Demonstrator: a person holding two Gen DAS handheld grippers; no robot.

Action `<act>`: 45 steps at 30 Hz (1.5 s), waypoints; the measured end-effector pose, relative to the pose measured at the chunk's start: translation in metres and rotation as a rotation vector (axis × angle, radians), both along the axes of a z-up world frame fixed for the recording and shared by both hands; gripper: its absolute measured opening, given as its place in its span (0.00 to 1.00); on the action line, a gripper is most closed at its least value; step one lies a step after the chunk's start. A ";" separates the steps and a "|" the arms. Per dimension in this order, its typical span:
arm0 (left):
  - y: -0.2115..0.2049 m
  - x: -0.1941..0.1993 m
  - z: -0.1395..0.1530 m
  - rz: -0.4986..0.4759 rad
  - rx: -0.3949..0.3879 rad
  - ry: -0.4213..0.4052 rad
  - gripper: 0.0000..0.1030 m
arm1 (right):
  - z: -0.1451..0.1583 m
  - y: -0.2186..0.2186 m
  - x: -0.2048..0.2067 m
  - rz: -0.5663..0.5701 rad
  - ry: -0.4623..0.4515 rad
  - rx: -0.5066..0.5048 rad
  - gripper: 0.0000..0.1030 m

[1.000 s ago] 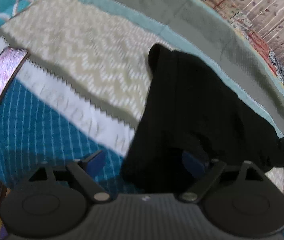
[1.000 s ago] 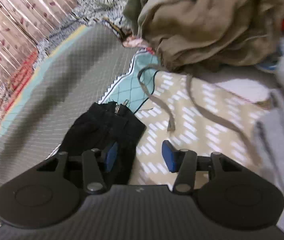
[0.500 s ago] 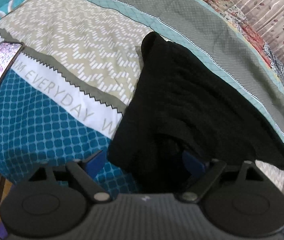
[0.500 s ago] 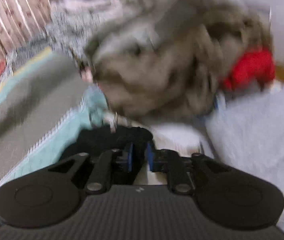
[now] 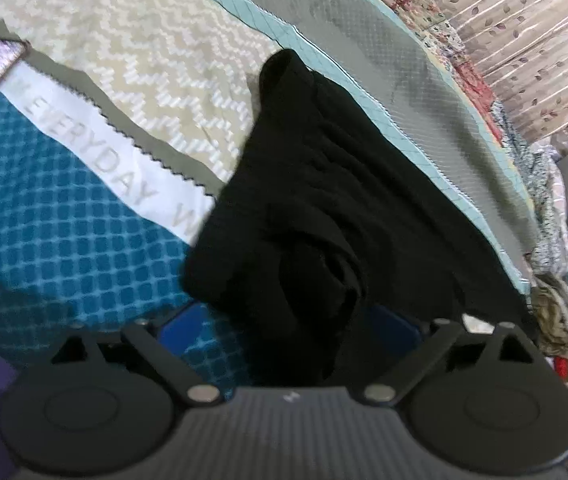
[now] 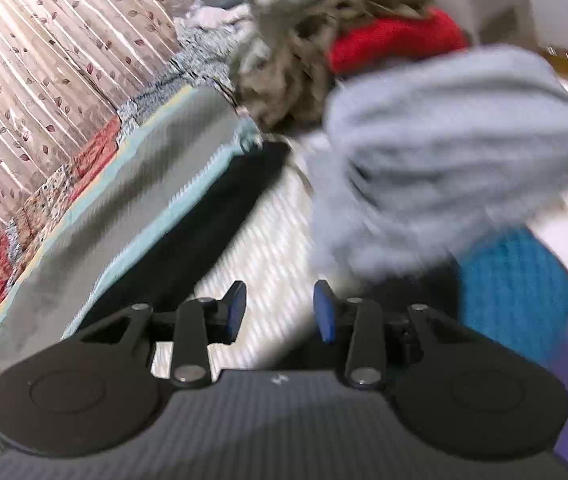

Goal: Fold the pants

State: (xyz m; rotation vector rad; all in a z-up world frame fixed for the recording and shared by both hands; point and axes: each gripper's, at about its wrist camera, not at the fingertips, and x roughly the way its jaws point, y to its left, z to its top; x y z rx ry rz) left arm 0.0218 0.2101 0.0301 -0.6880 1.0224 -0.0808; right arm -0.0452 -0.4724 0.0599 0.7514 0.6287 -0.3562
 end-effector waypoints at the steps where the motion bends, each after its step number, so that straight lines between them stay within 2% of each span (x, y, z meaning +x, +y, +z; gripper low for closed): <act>1: 0.001 0.004 -0.003 0.002 -0.019 0.004 0.94 | -0.003 0.003 -0.008 0.000 0.013 0.003 0.39; 2: 0.002 0.008 -0.006 0.009 -0.039 0.014 0.95 | -0.007 0.004 -0.016 0.000 0.029 0.004 0.39; 6: 0.012 0.026 -0.025 0.066 -0.203 0.038 0.98 | -0.019 0.008 -0.044 -0.031 0.058 0.070 0.40; 7: 0.015 0.029 -0.028 0.082 -0.227 0.030 0.93 | -0.021 0.008 -0.047 -0.050 0.059 0.090 0.40; 8: 0.016 0.032 -0.030 0.095 -0.239 0.022 0.84 | -0.023 0.006 -0.050 -0.066 0.054 0.109 0.40; 9: 0.017 0.036 -0.033 0.104 -0.235 0.019 0.48 | -0.024 0.005 -0.051 -0.078 0.050 0.124 0.40; 10: 0.017 0.040 -0.036 0.109 -0.221 0.037 0.32 | -0.024 0.005 -0.051 -0.086 0.049 0.137 0.40; 11: 0.017 0.042 -0.037 0.122 -0.202 0.057 0.16 | -0.025 0.004 -0.050 -0.092 0.049 0.149 0.40; 12: 0.019 0.041 -0.034 0.143 -0.182 0.046 0.13 | -0.025 0.004 -0.048 -0.098 0.049 0.158 0.40; 15: 0.034 0.024 -0.004 0.191 -0.118 -0.079 0.12 | -0.024 0.006 -0.042 -0.101 0.038 0.146 0.40; 18: 0.064 0.000 0.031 0.256 -0.101 -0.204 0.12 | -0.029 0.003 -0.034 -0.122 0.052 0.131 0.40; 20: 0.078 -0.011 0.041 0.276 -0.079 -0.237 0.12 | -0.029 0.001 -0.033 -0.143 0.052 0.100 0.40; 21: 0.081 -0.016 0.042 0.285 -0.059 -0.236 0.13 | -0.028 0.002 -0.031 -0.148 0.046 0.076 0.40; 23: 0.082 -0.017 0.032 0.287 -0.017 -0.179 0.16 | -0.027 0.002 -0.028 -0.153 0.033 0.053 0.40; 26: 0.083 -0.014 -0.001 0.298 -0.037 -0.044 0.20 | -0.024 0.002 -0.030 -0.177 0.006 0.020 0.40; 28: 0.082 -0.015 -0.015 0.309 -0.058 -0.011 0.31 | -0.023 0.000 -0.030 -0.178 0.018 -0.010 0.40; 31: 0.080 -0.015 -0.019 0.309 -0.065 -0.002 0.32 | -0.027 -0.007 -0.036 -0.196 0.036 -0.024 0.40; 35: 0.080 -0.014 -0.011 0.311 -0.062 -0.006 0.32 | -0.038 -0.019 -0.036 -0.217 0.040 0.019 0.46; 39: 0.084 -0.014 -0.005 0.322 -0.083 -0.008 0.30 | -0.039 -0.020 -0.021 -0.157 0.026 0.025 0.46; 40: 0.085 -0.013 -0.004 0.324 -0.083 -0.008 0.30 | -0.039 -0.020 -0.016 -0.129 0.031 0.038 0.44; 42: 0.085 -0.009 -0.003 0.330 -0.092 -0.008 0.30 | -0.036 -0.015 -0.005 -0.080 0.036 0.061 0.32; 43: 0.085 -0.009 -0.002 0.331 -0.095 -0.011 0.28 | -0.032 -0.012 0.000 -0.071 0.044 0.042 0.11; 45: 0.085 -0.008 0.000 0.330 -0.089 -0.012 0.28 | -0.017 -0.004 0.011 -0.064 0.048 -0.051 0.10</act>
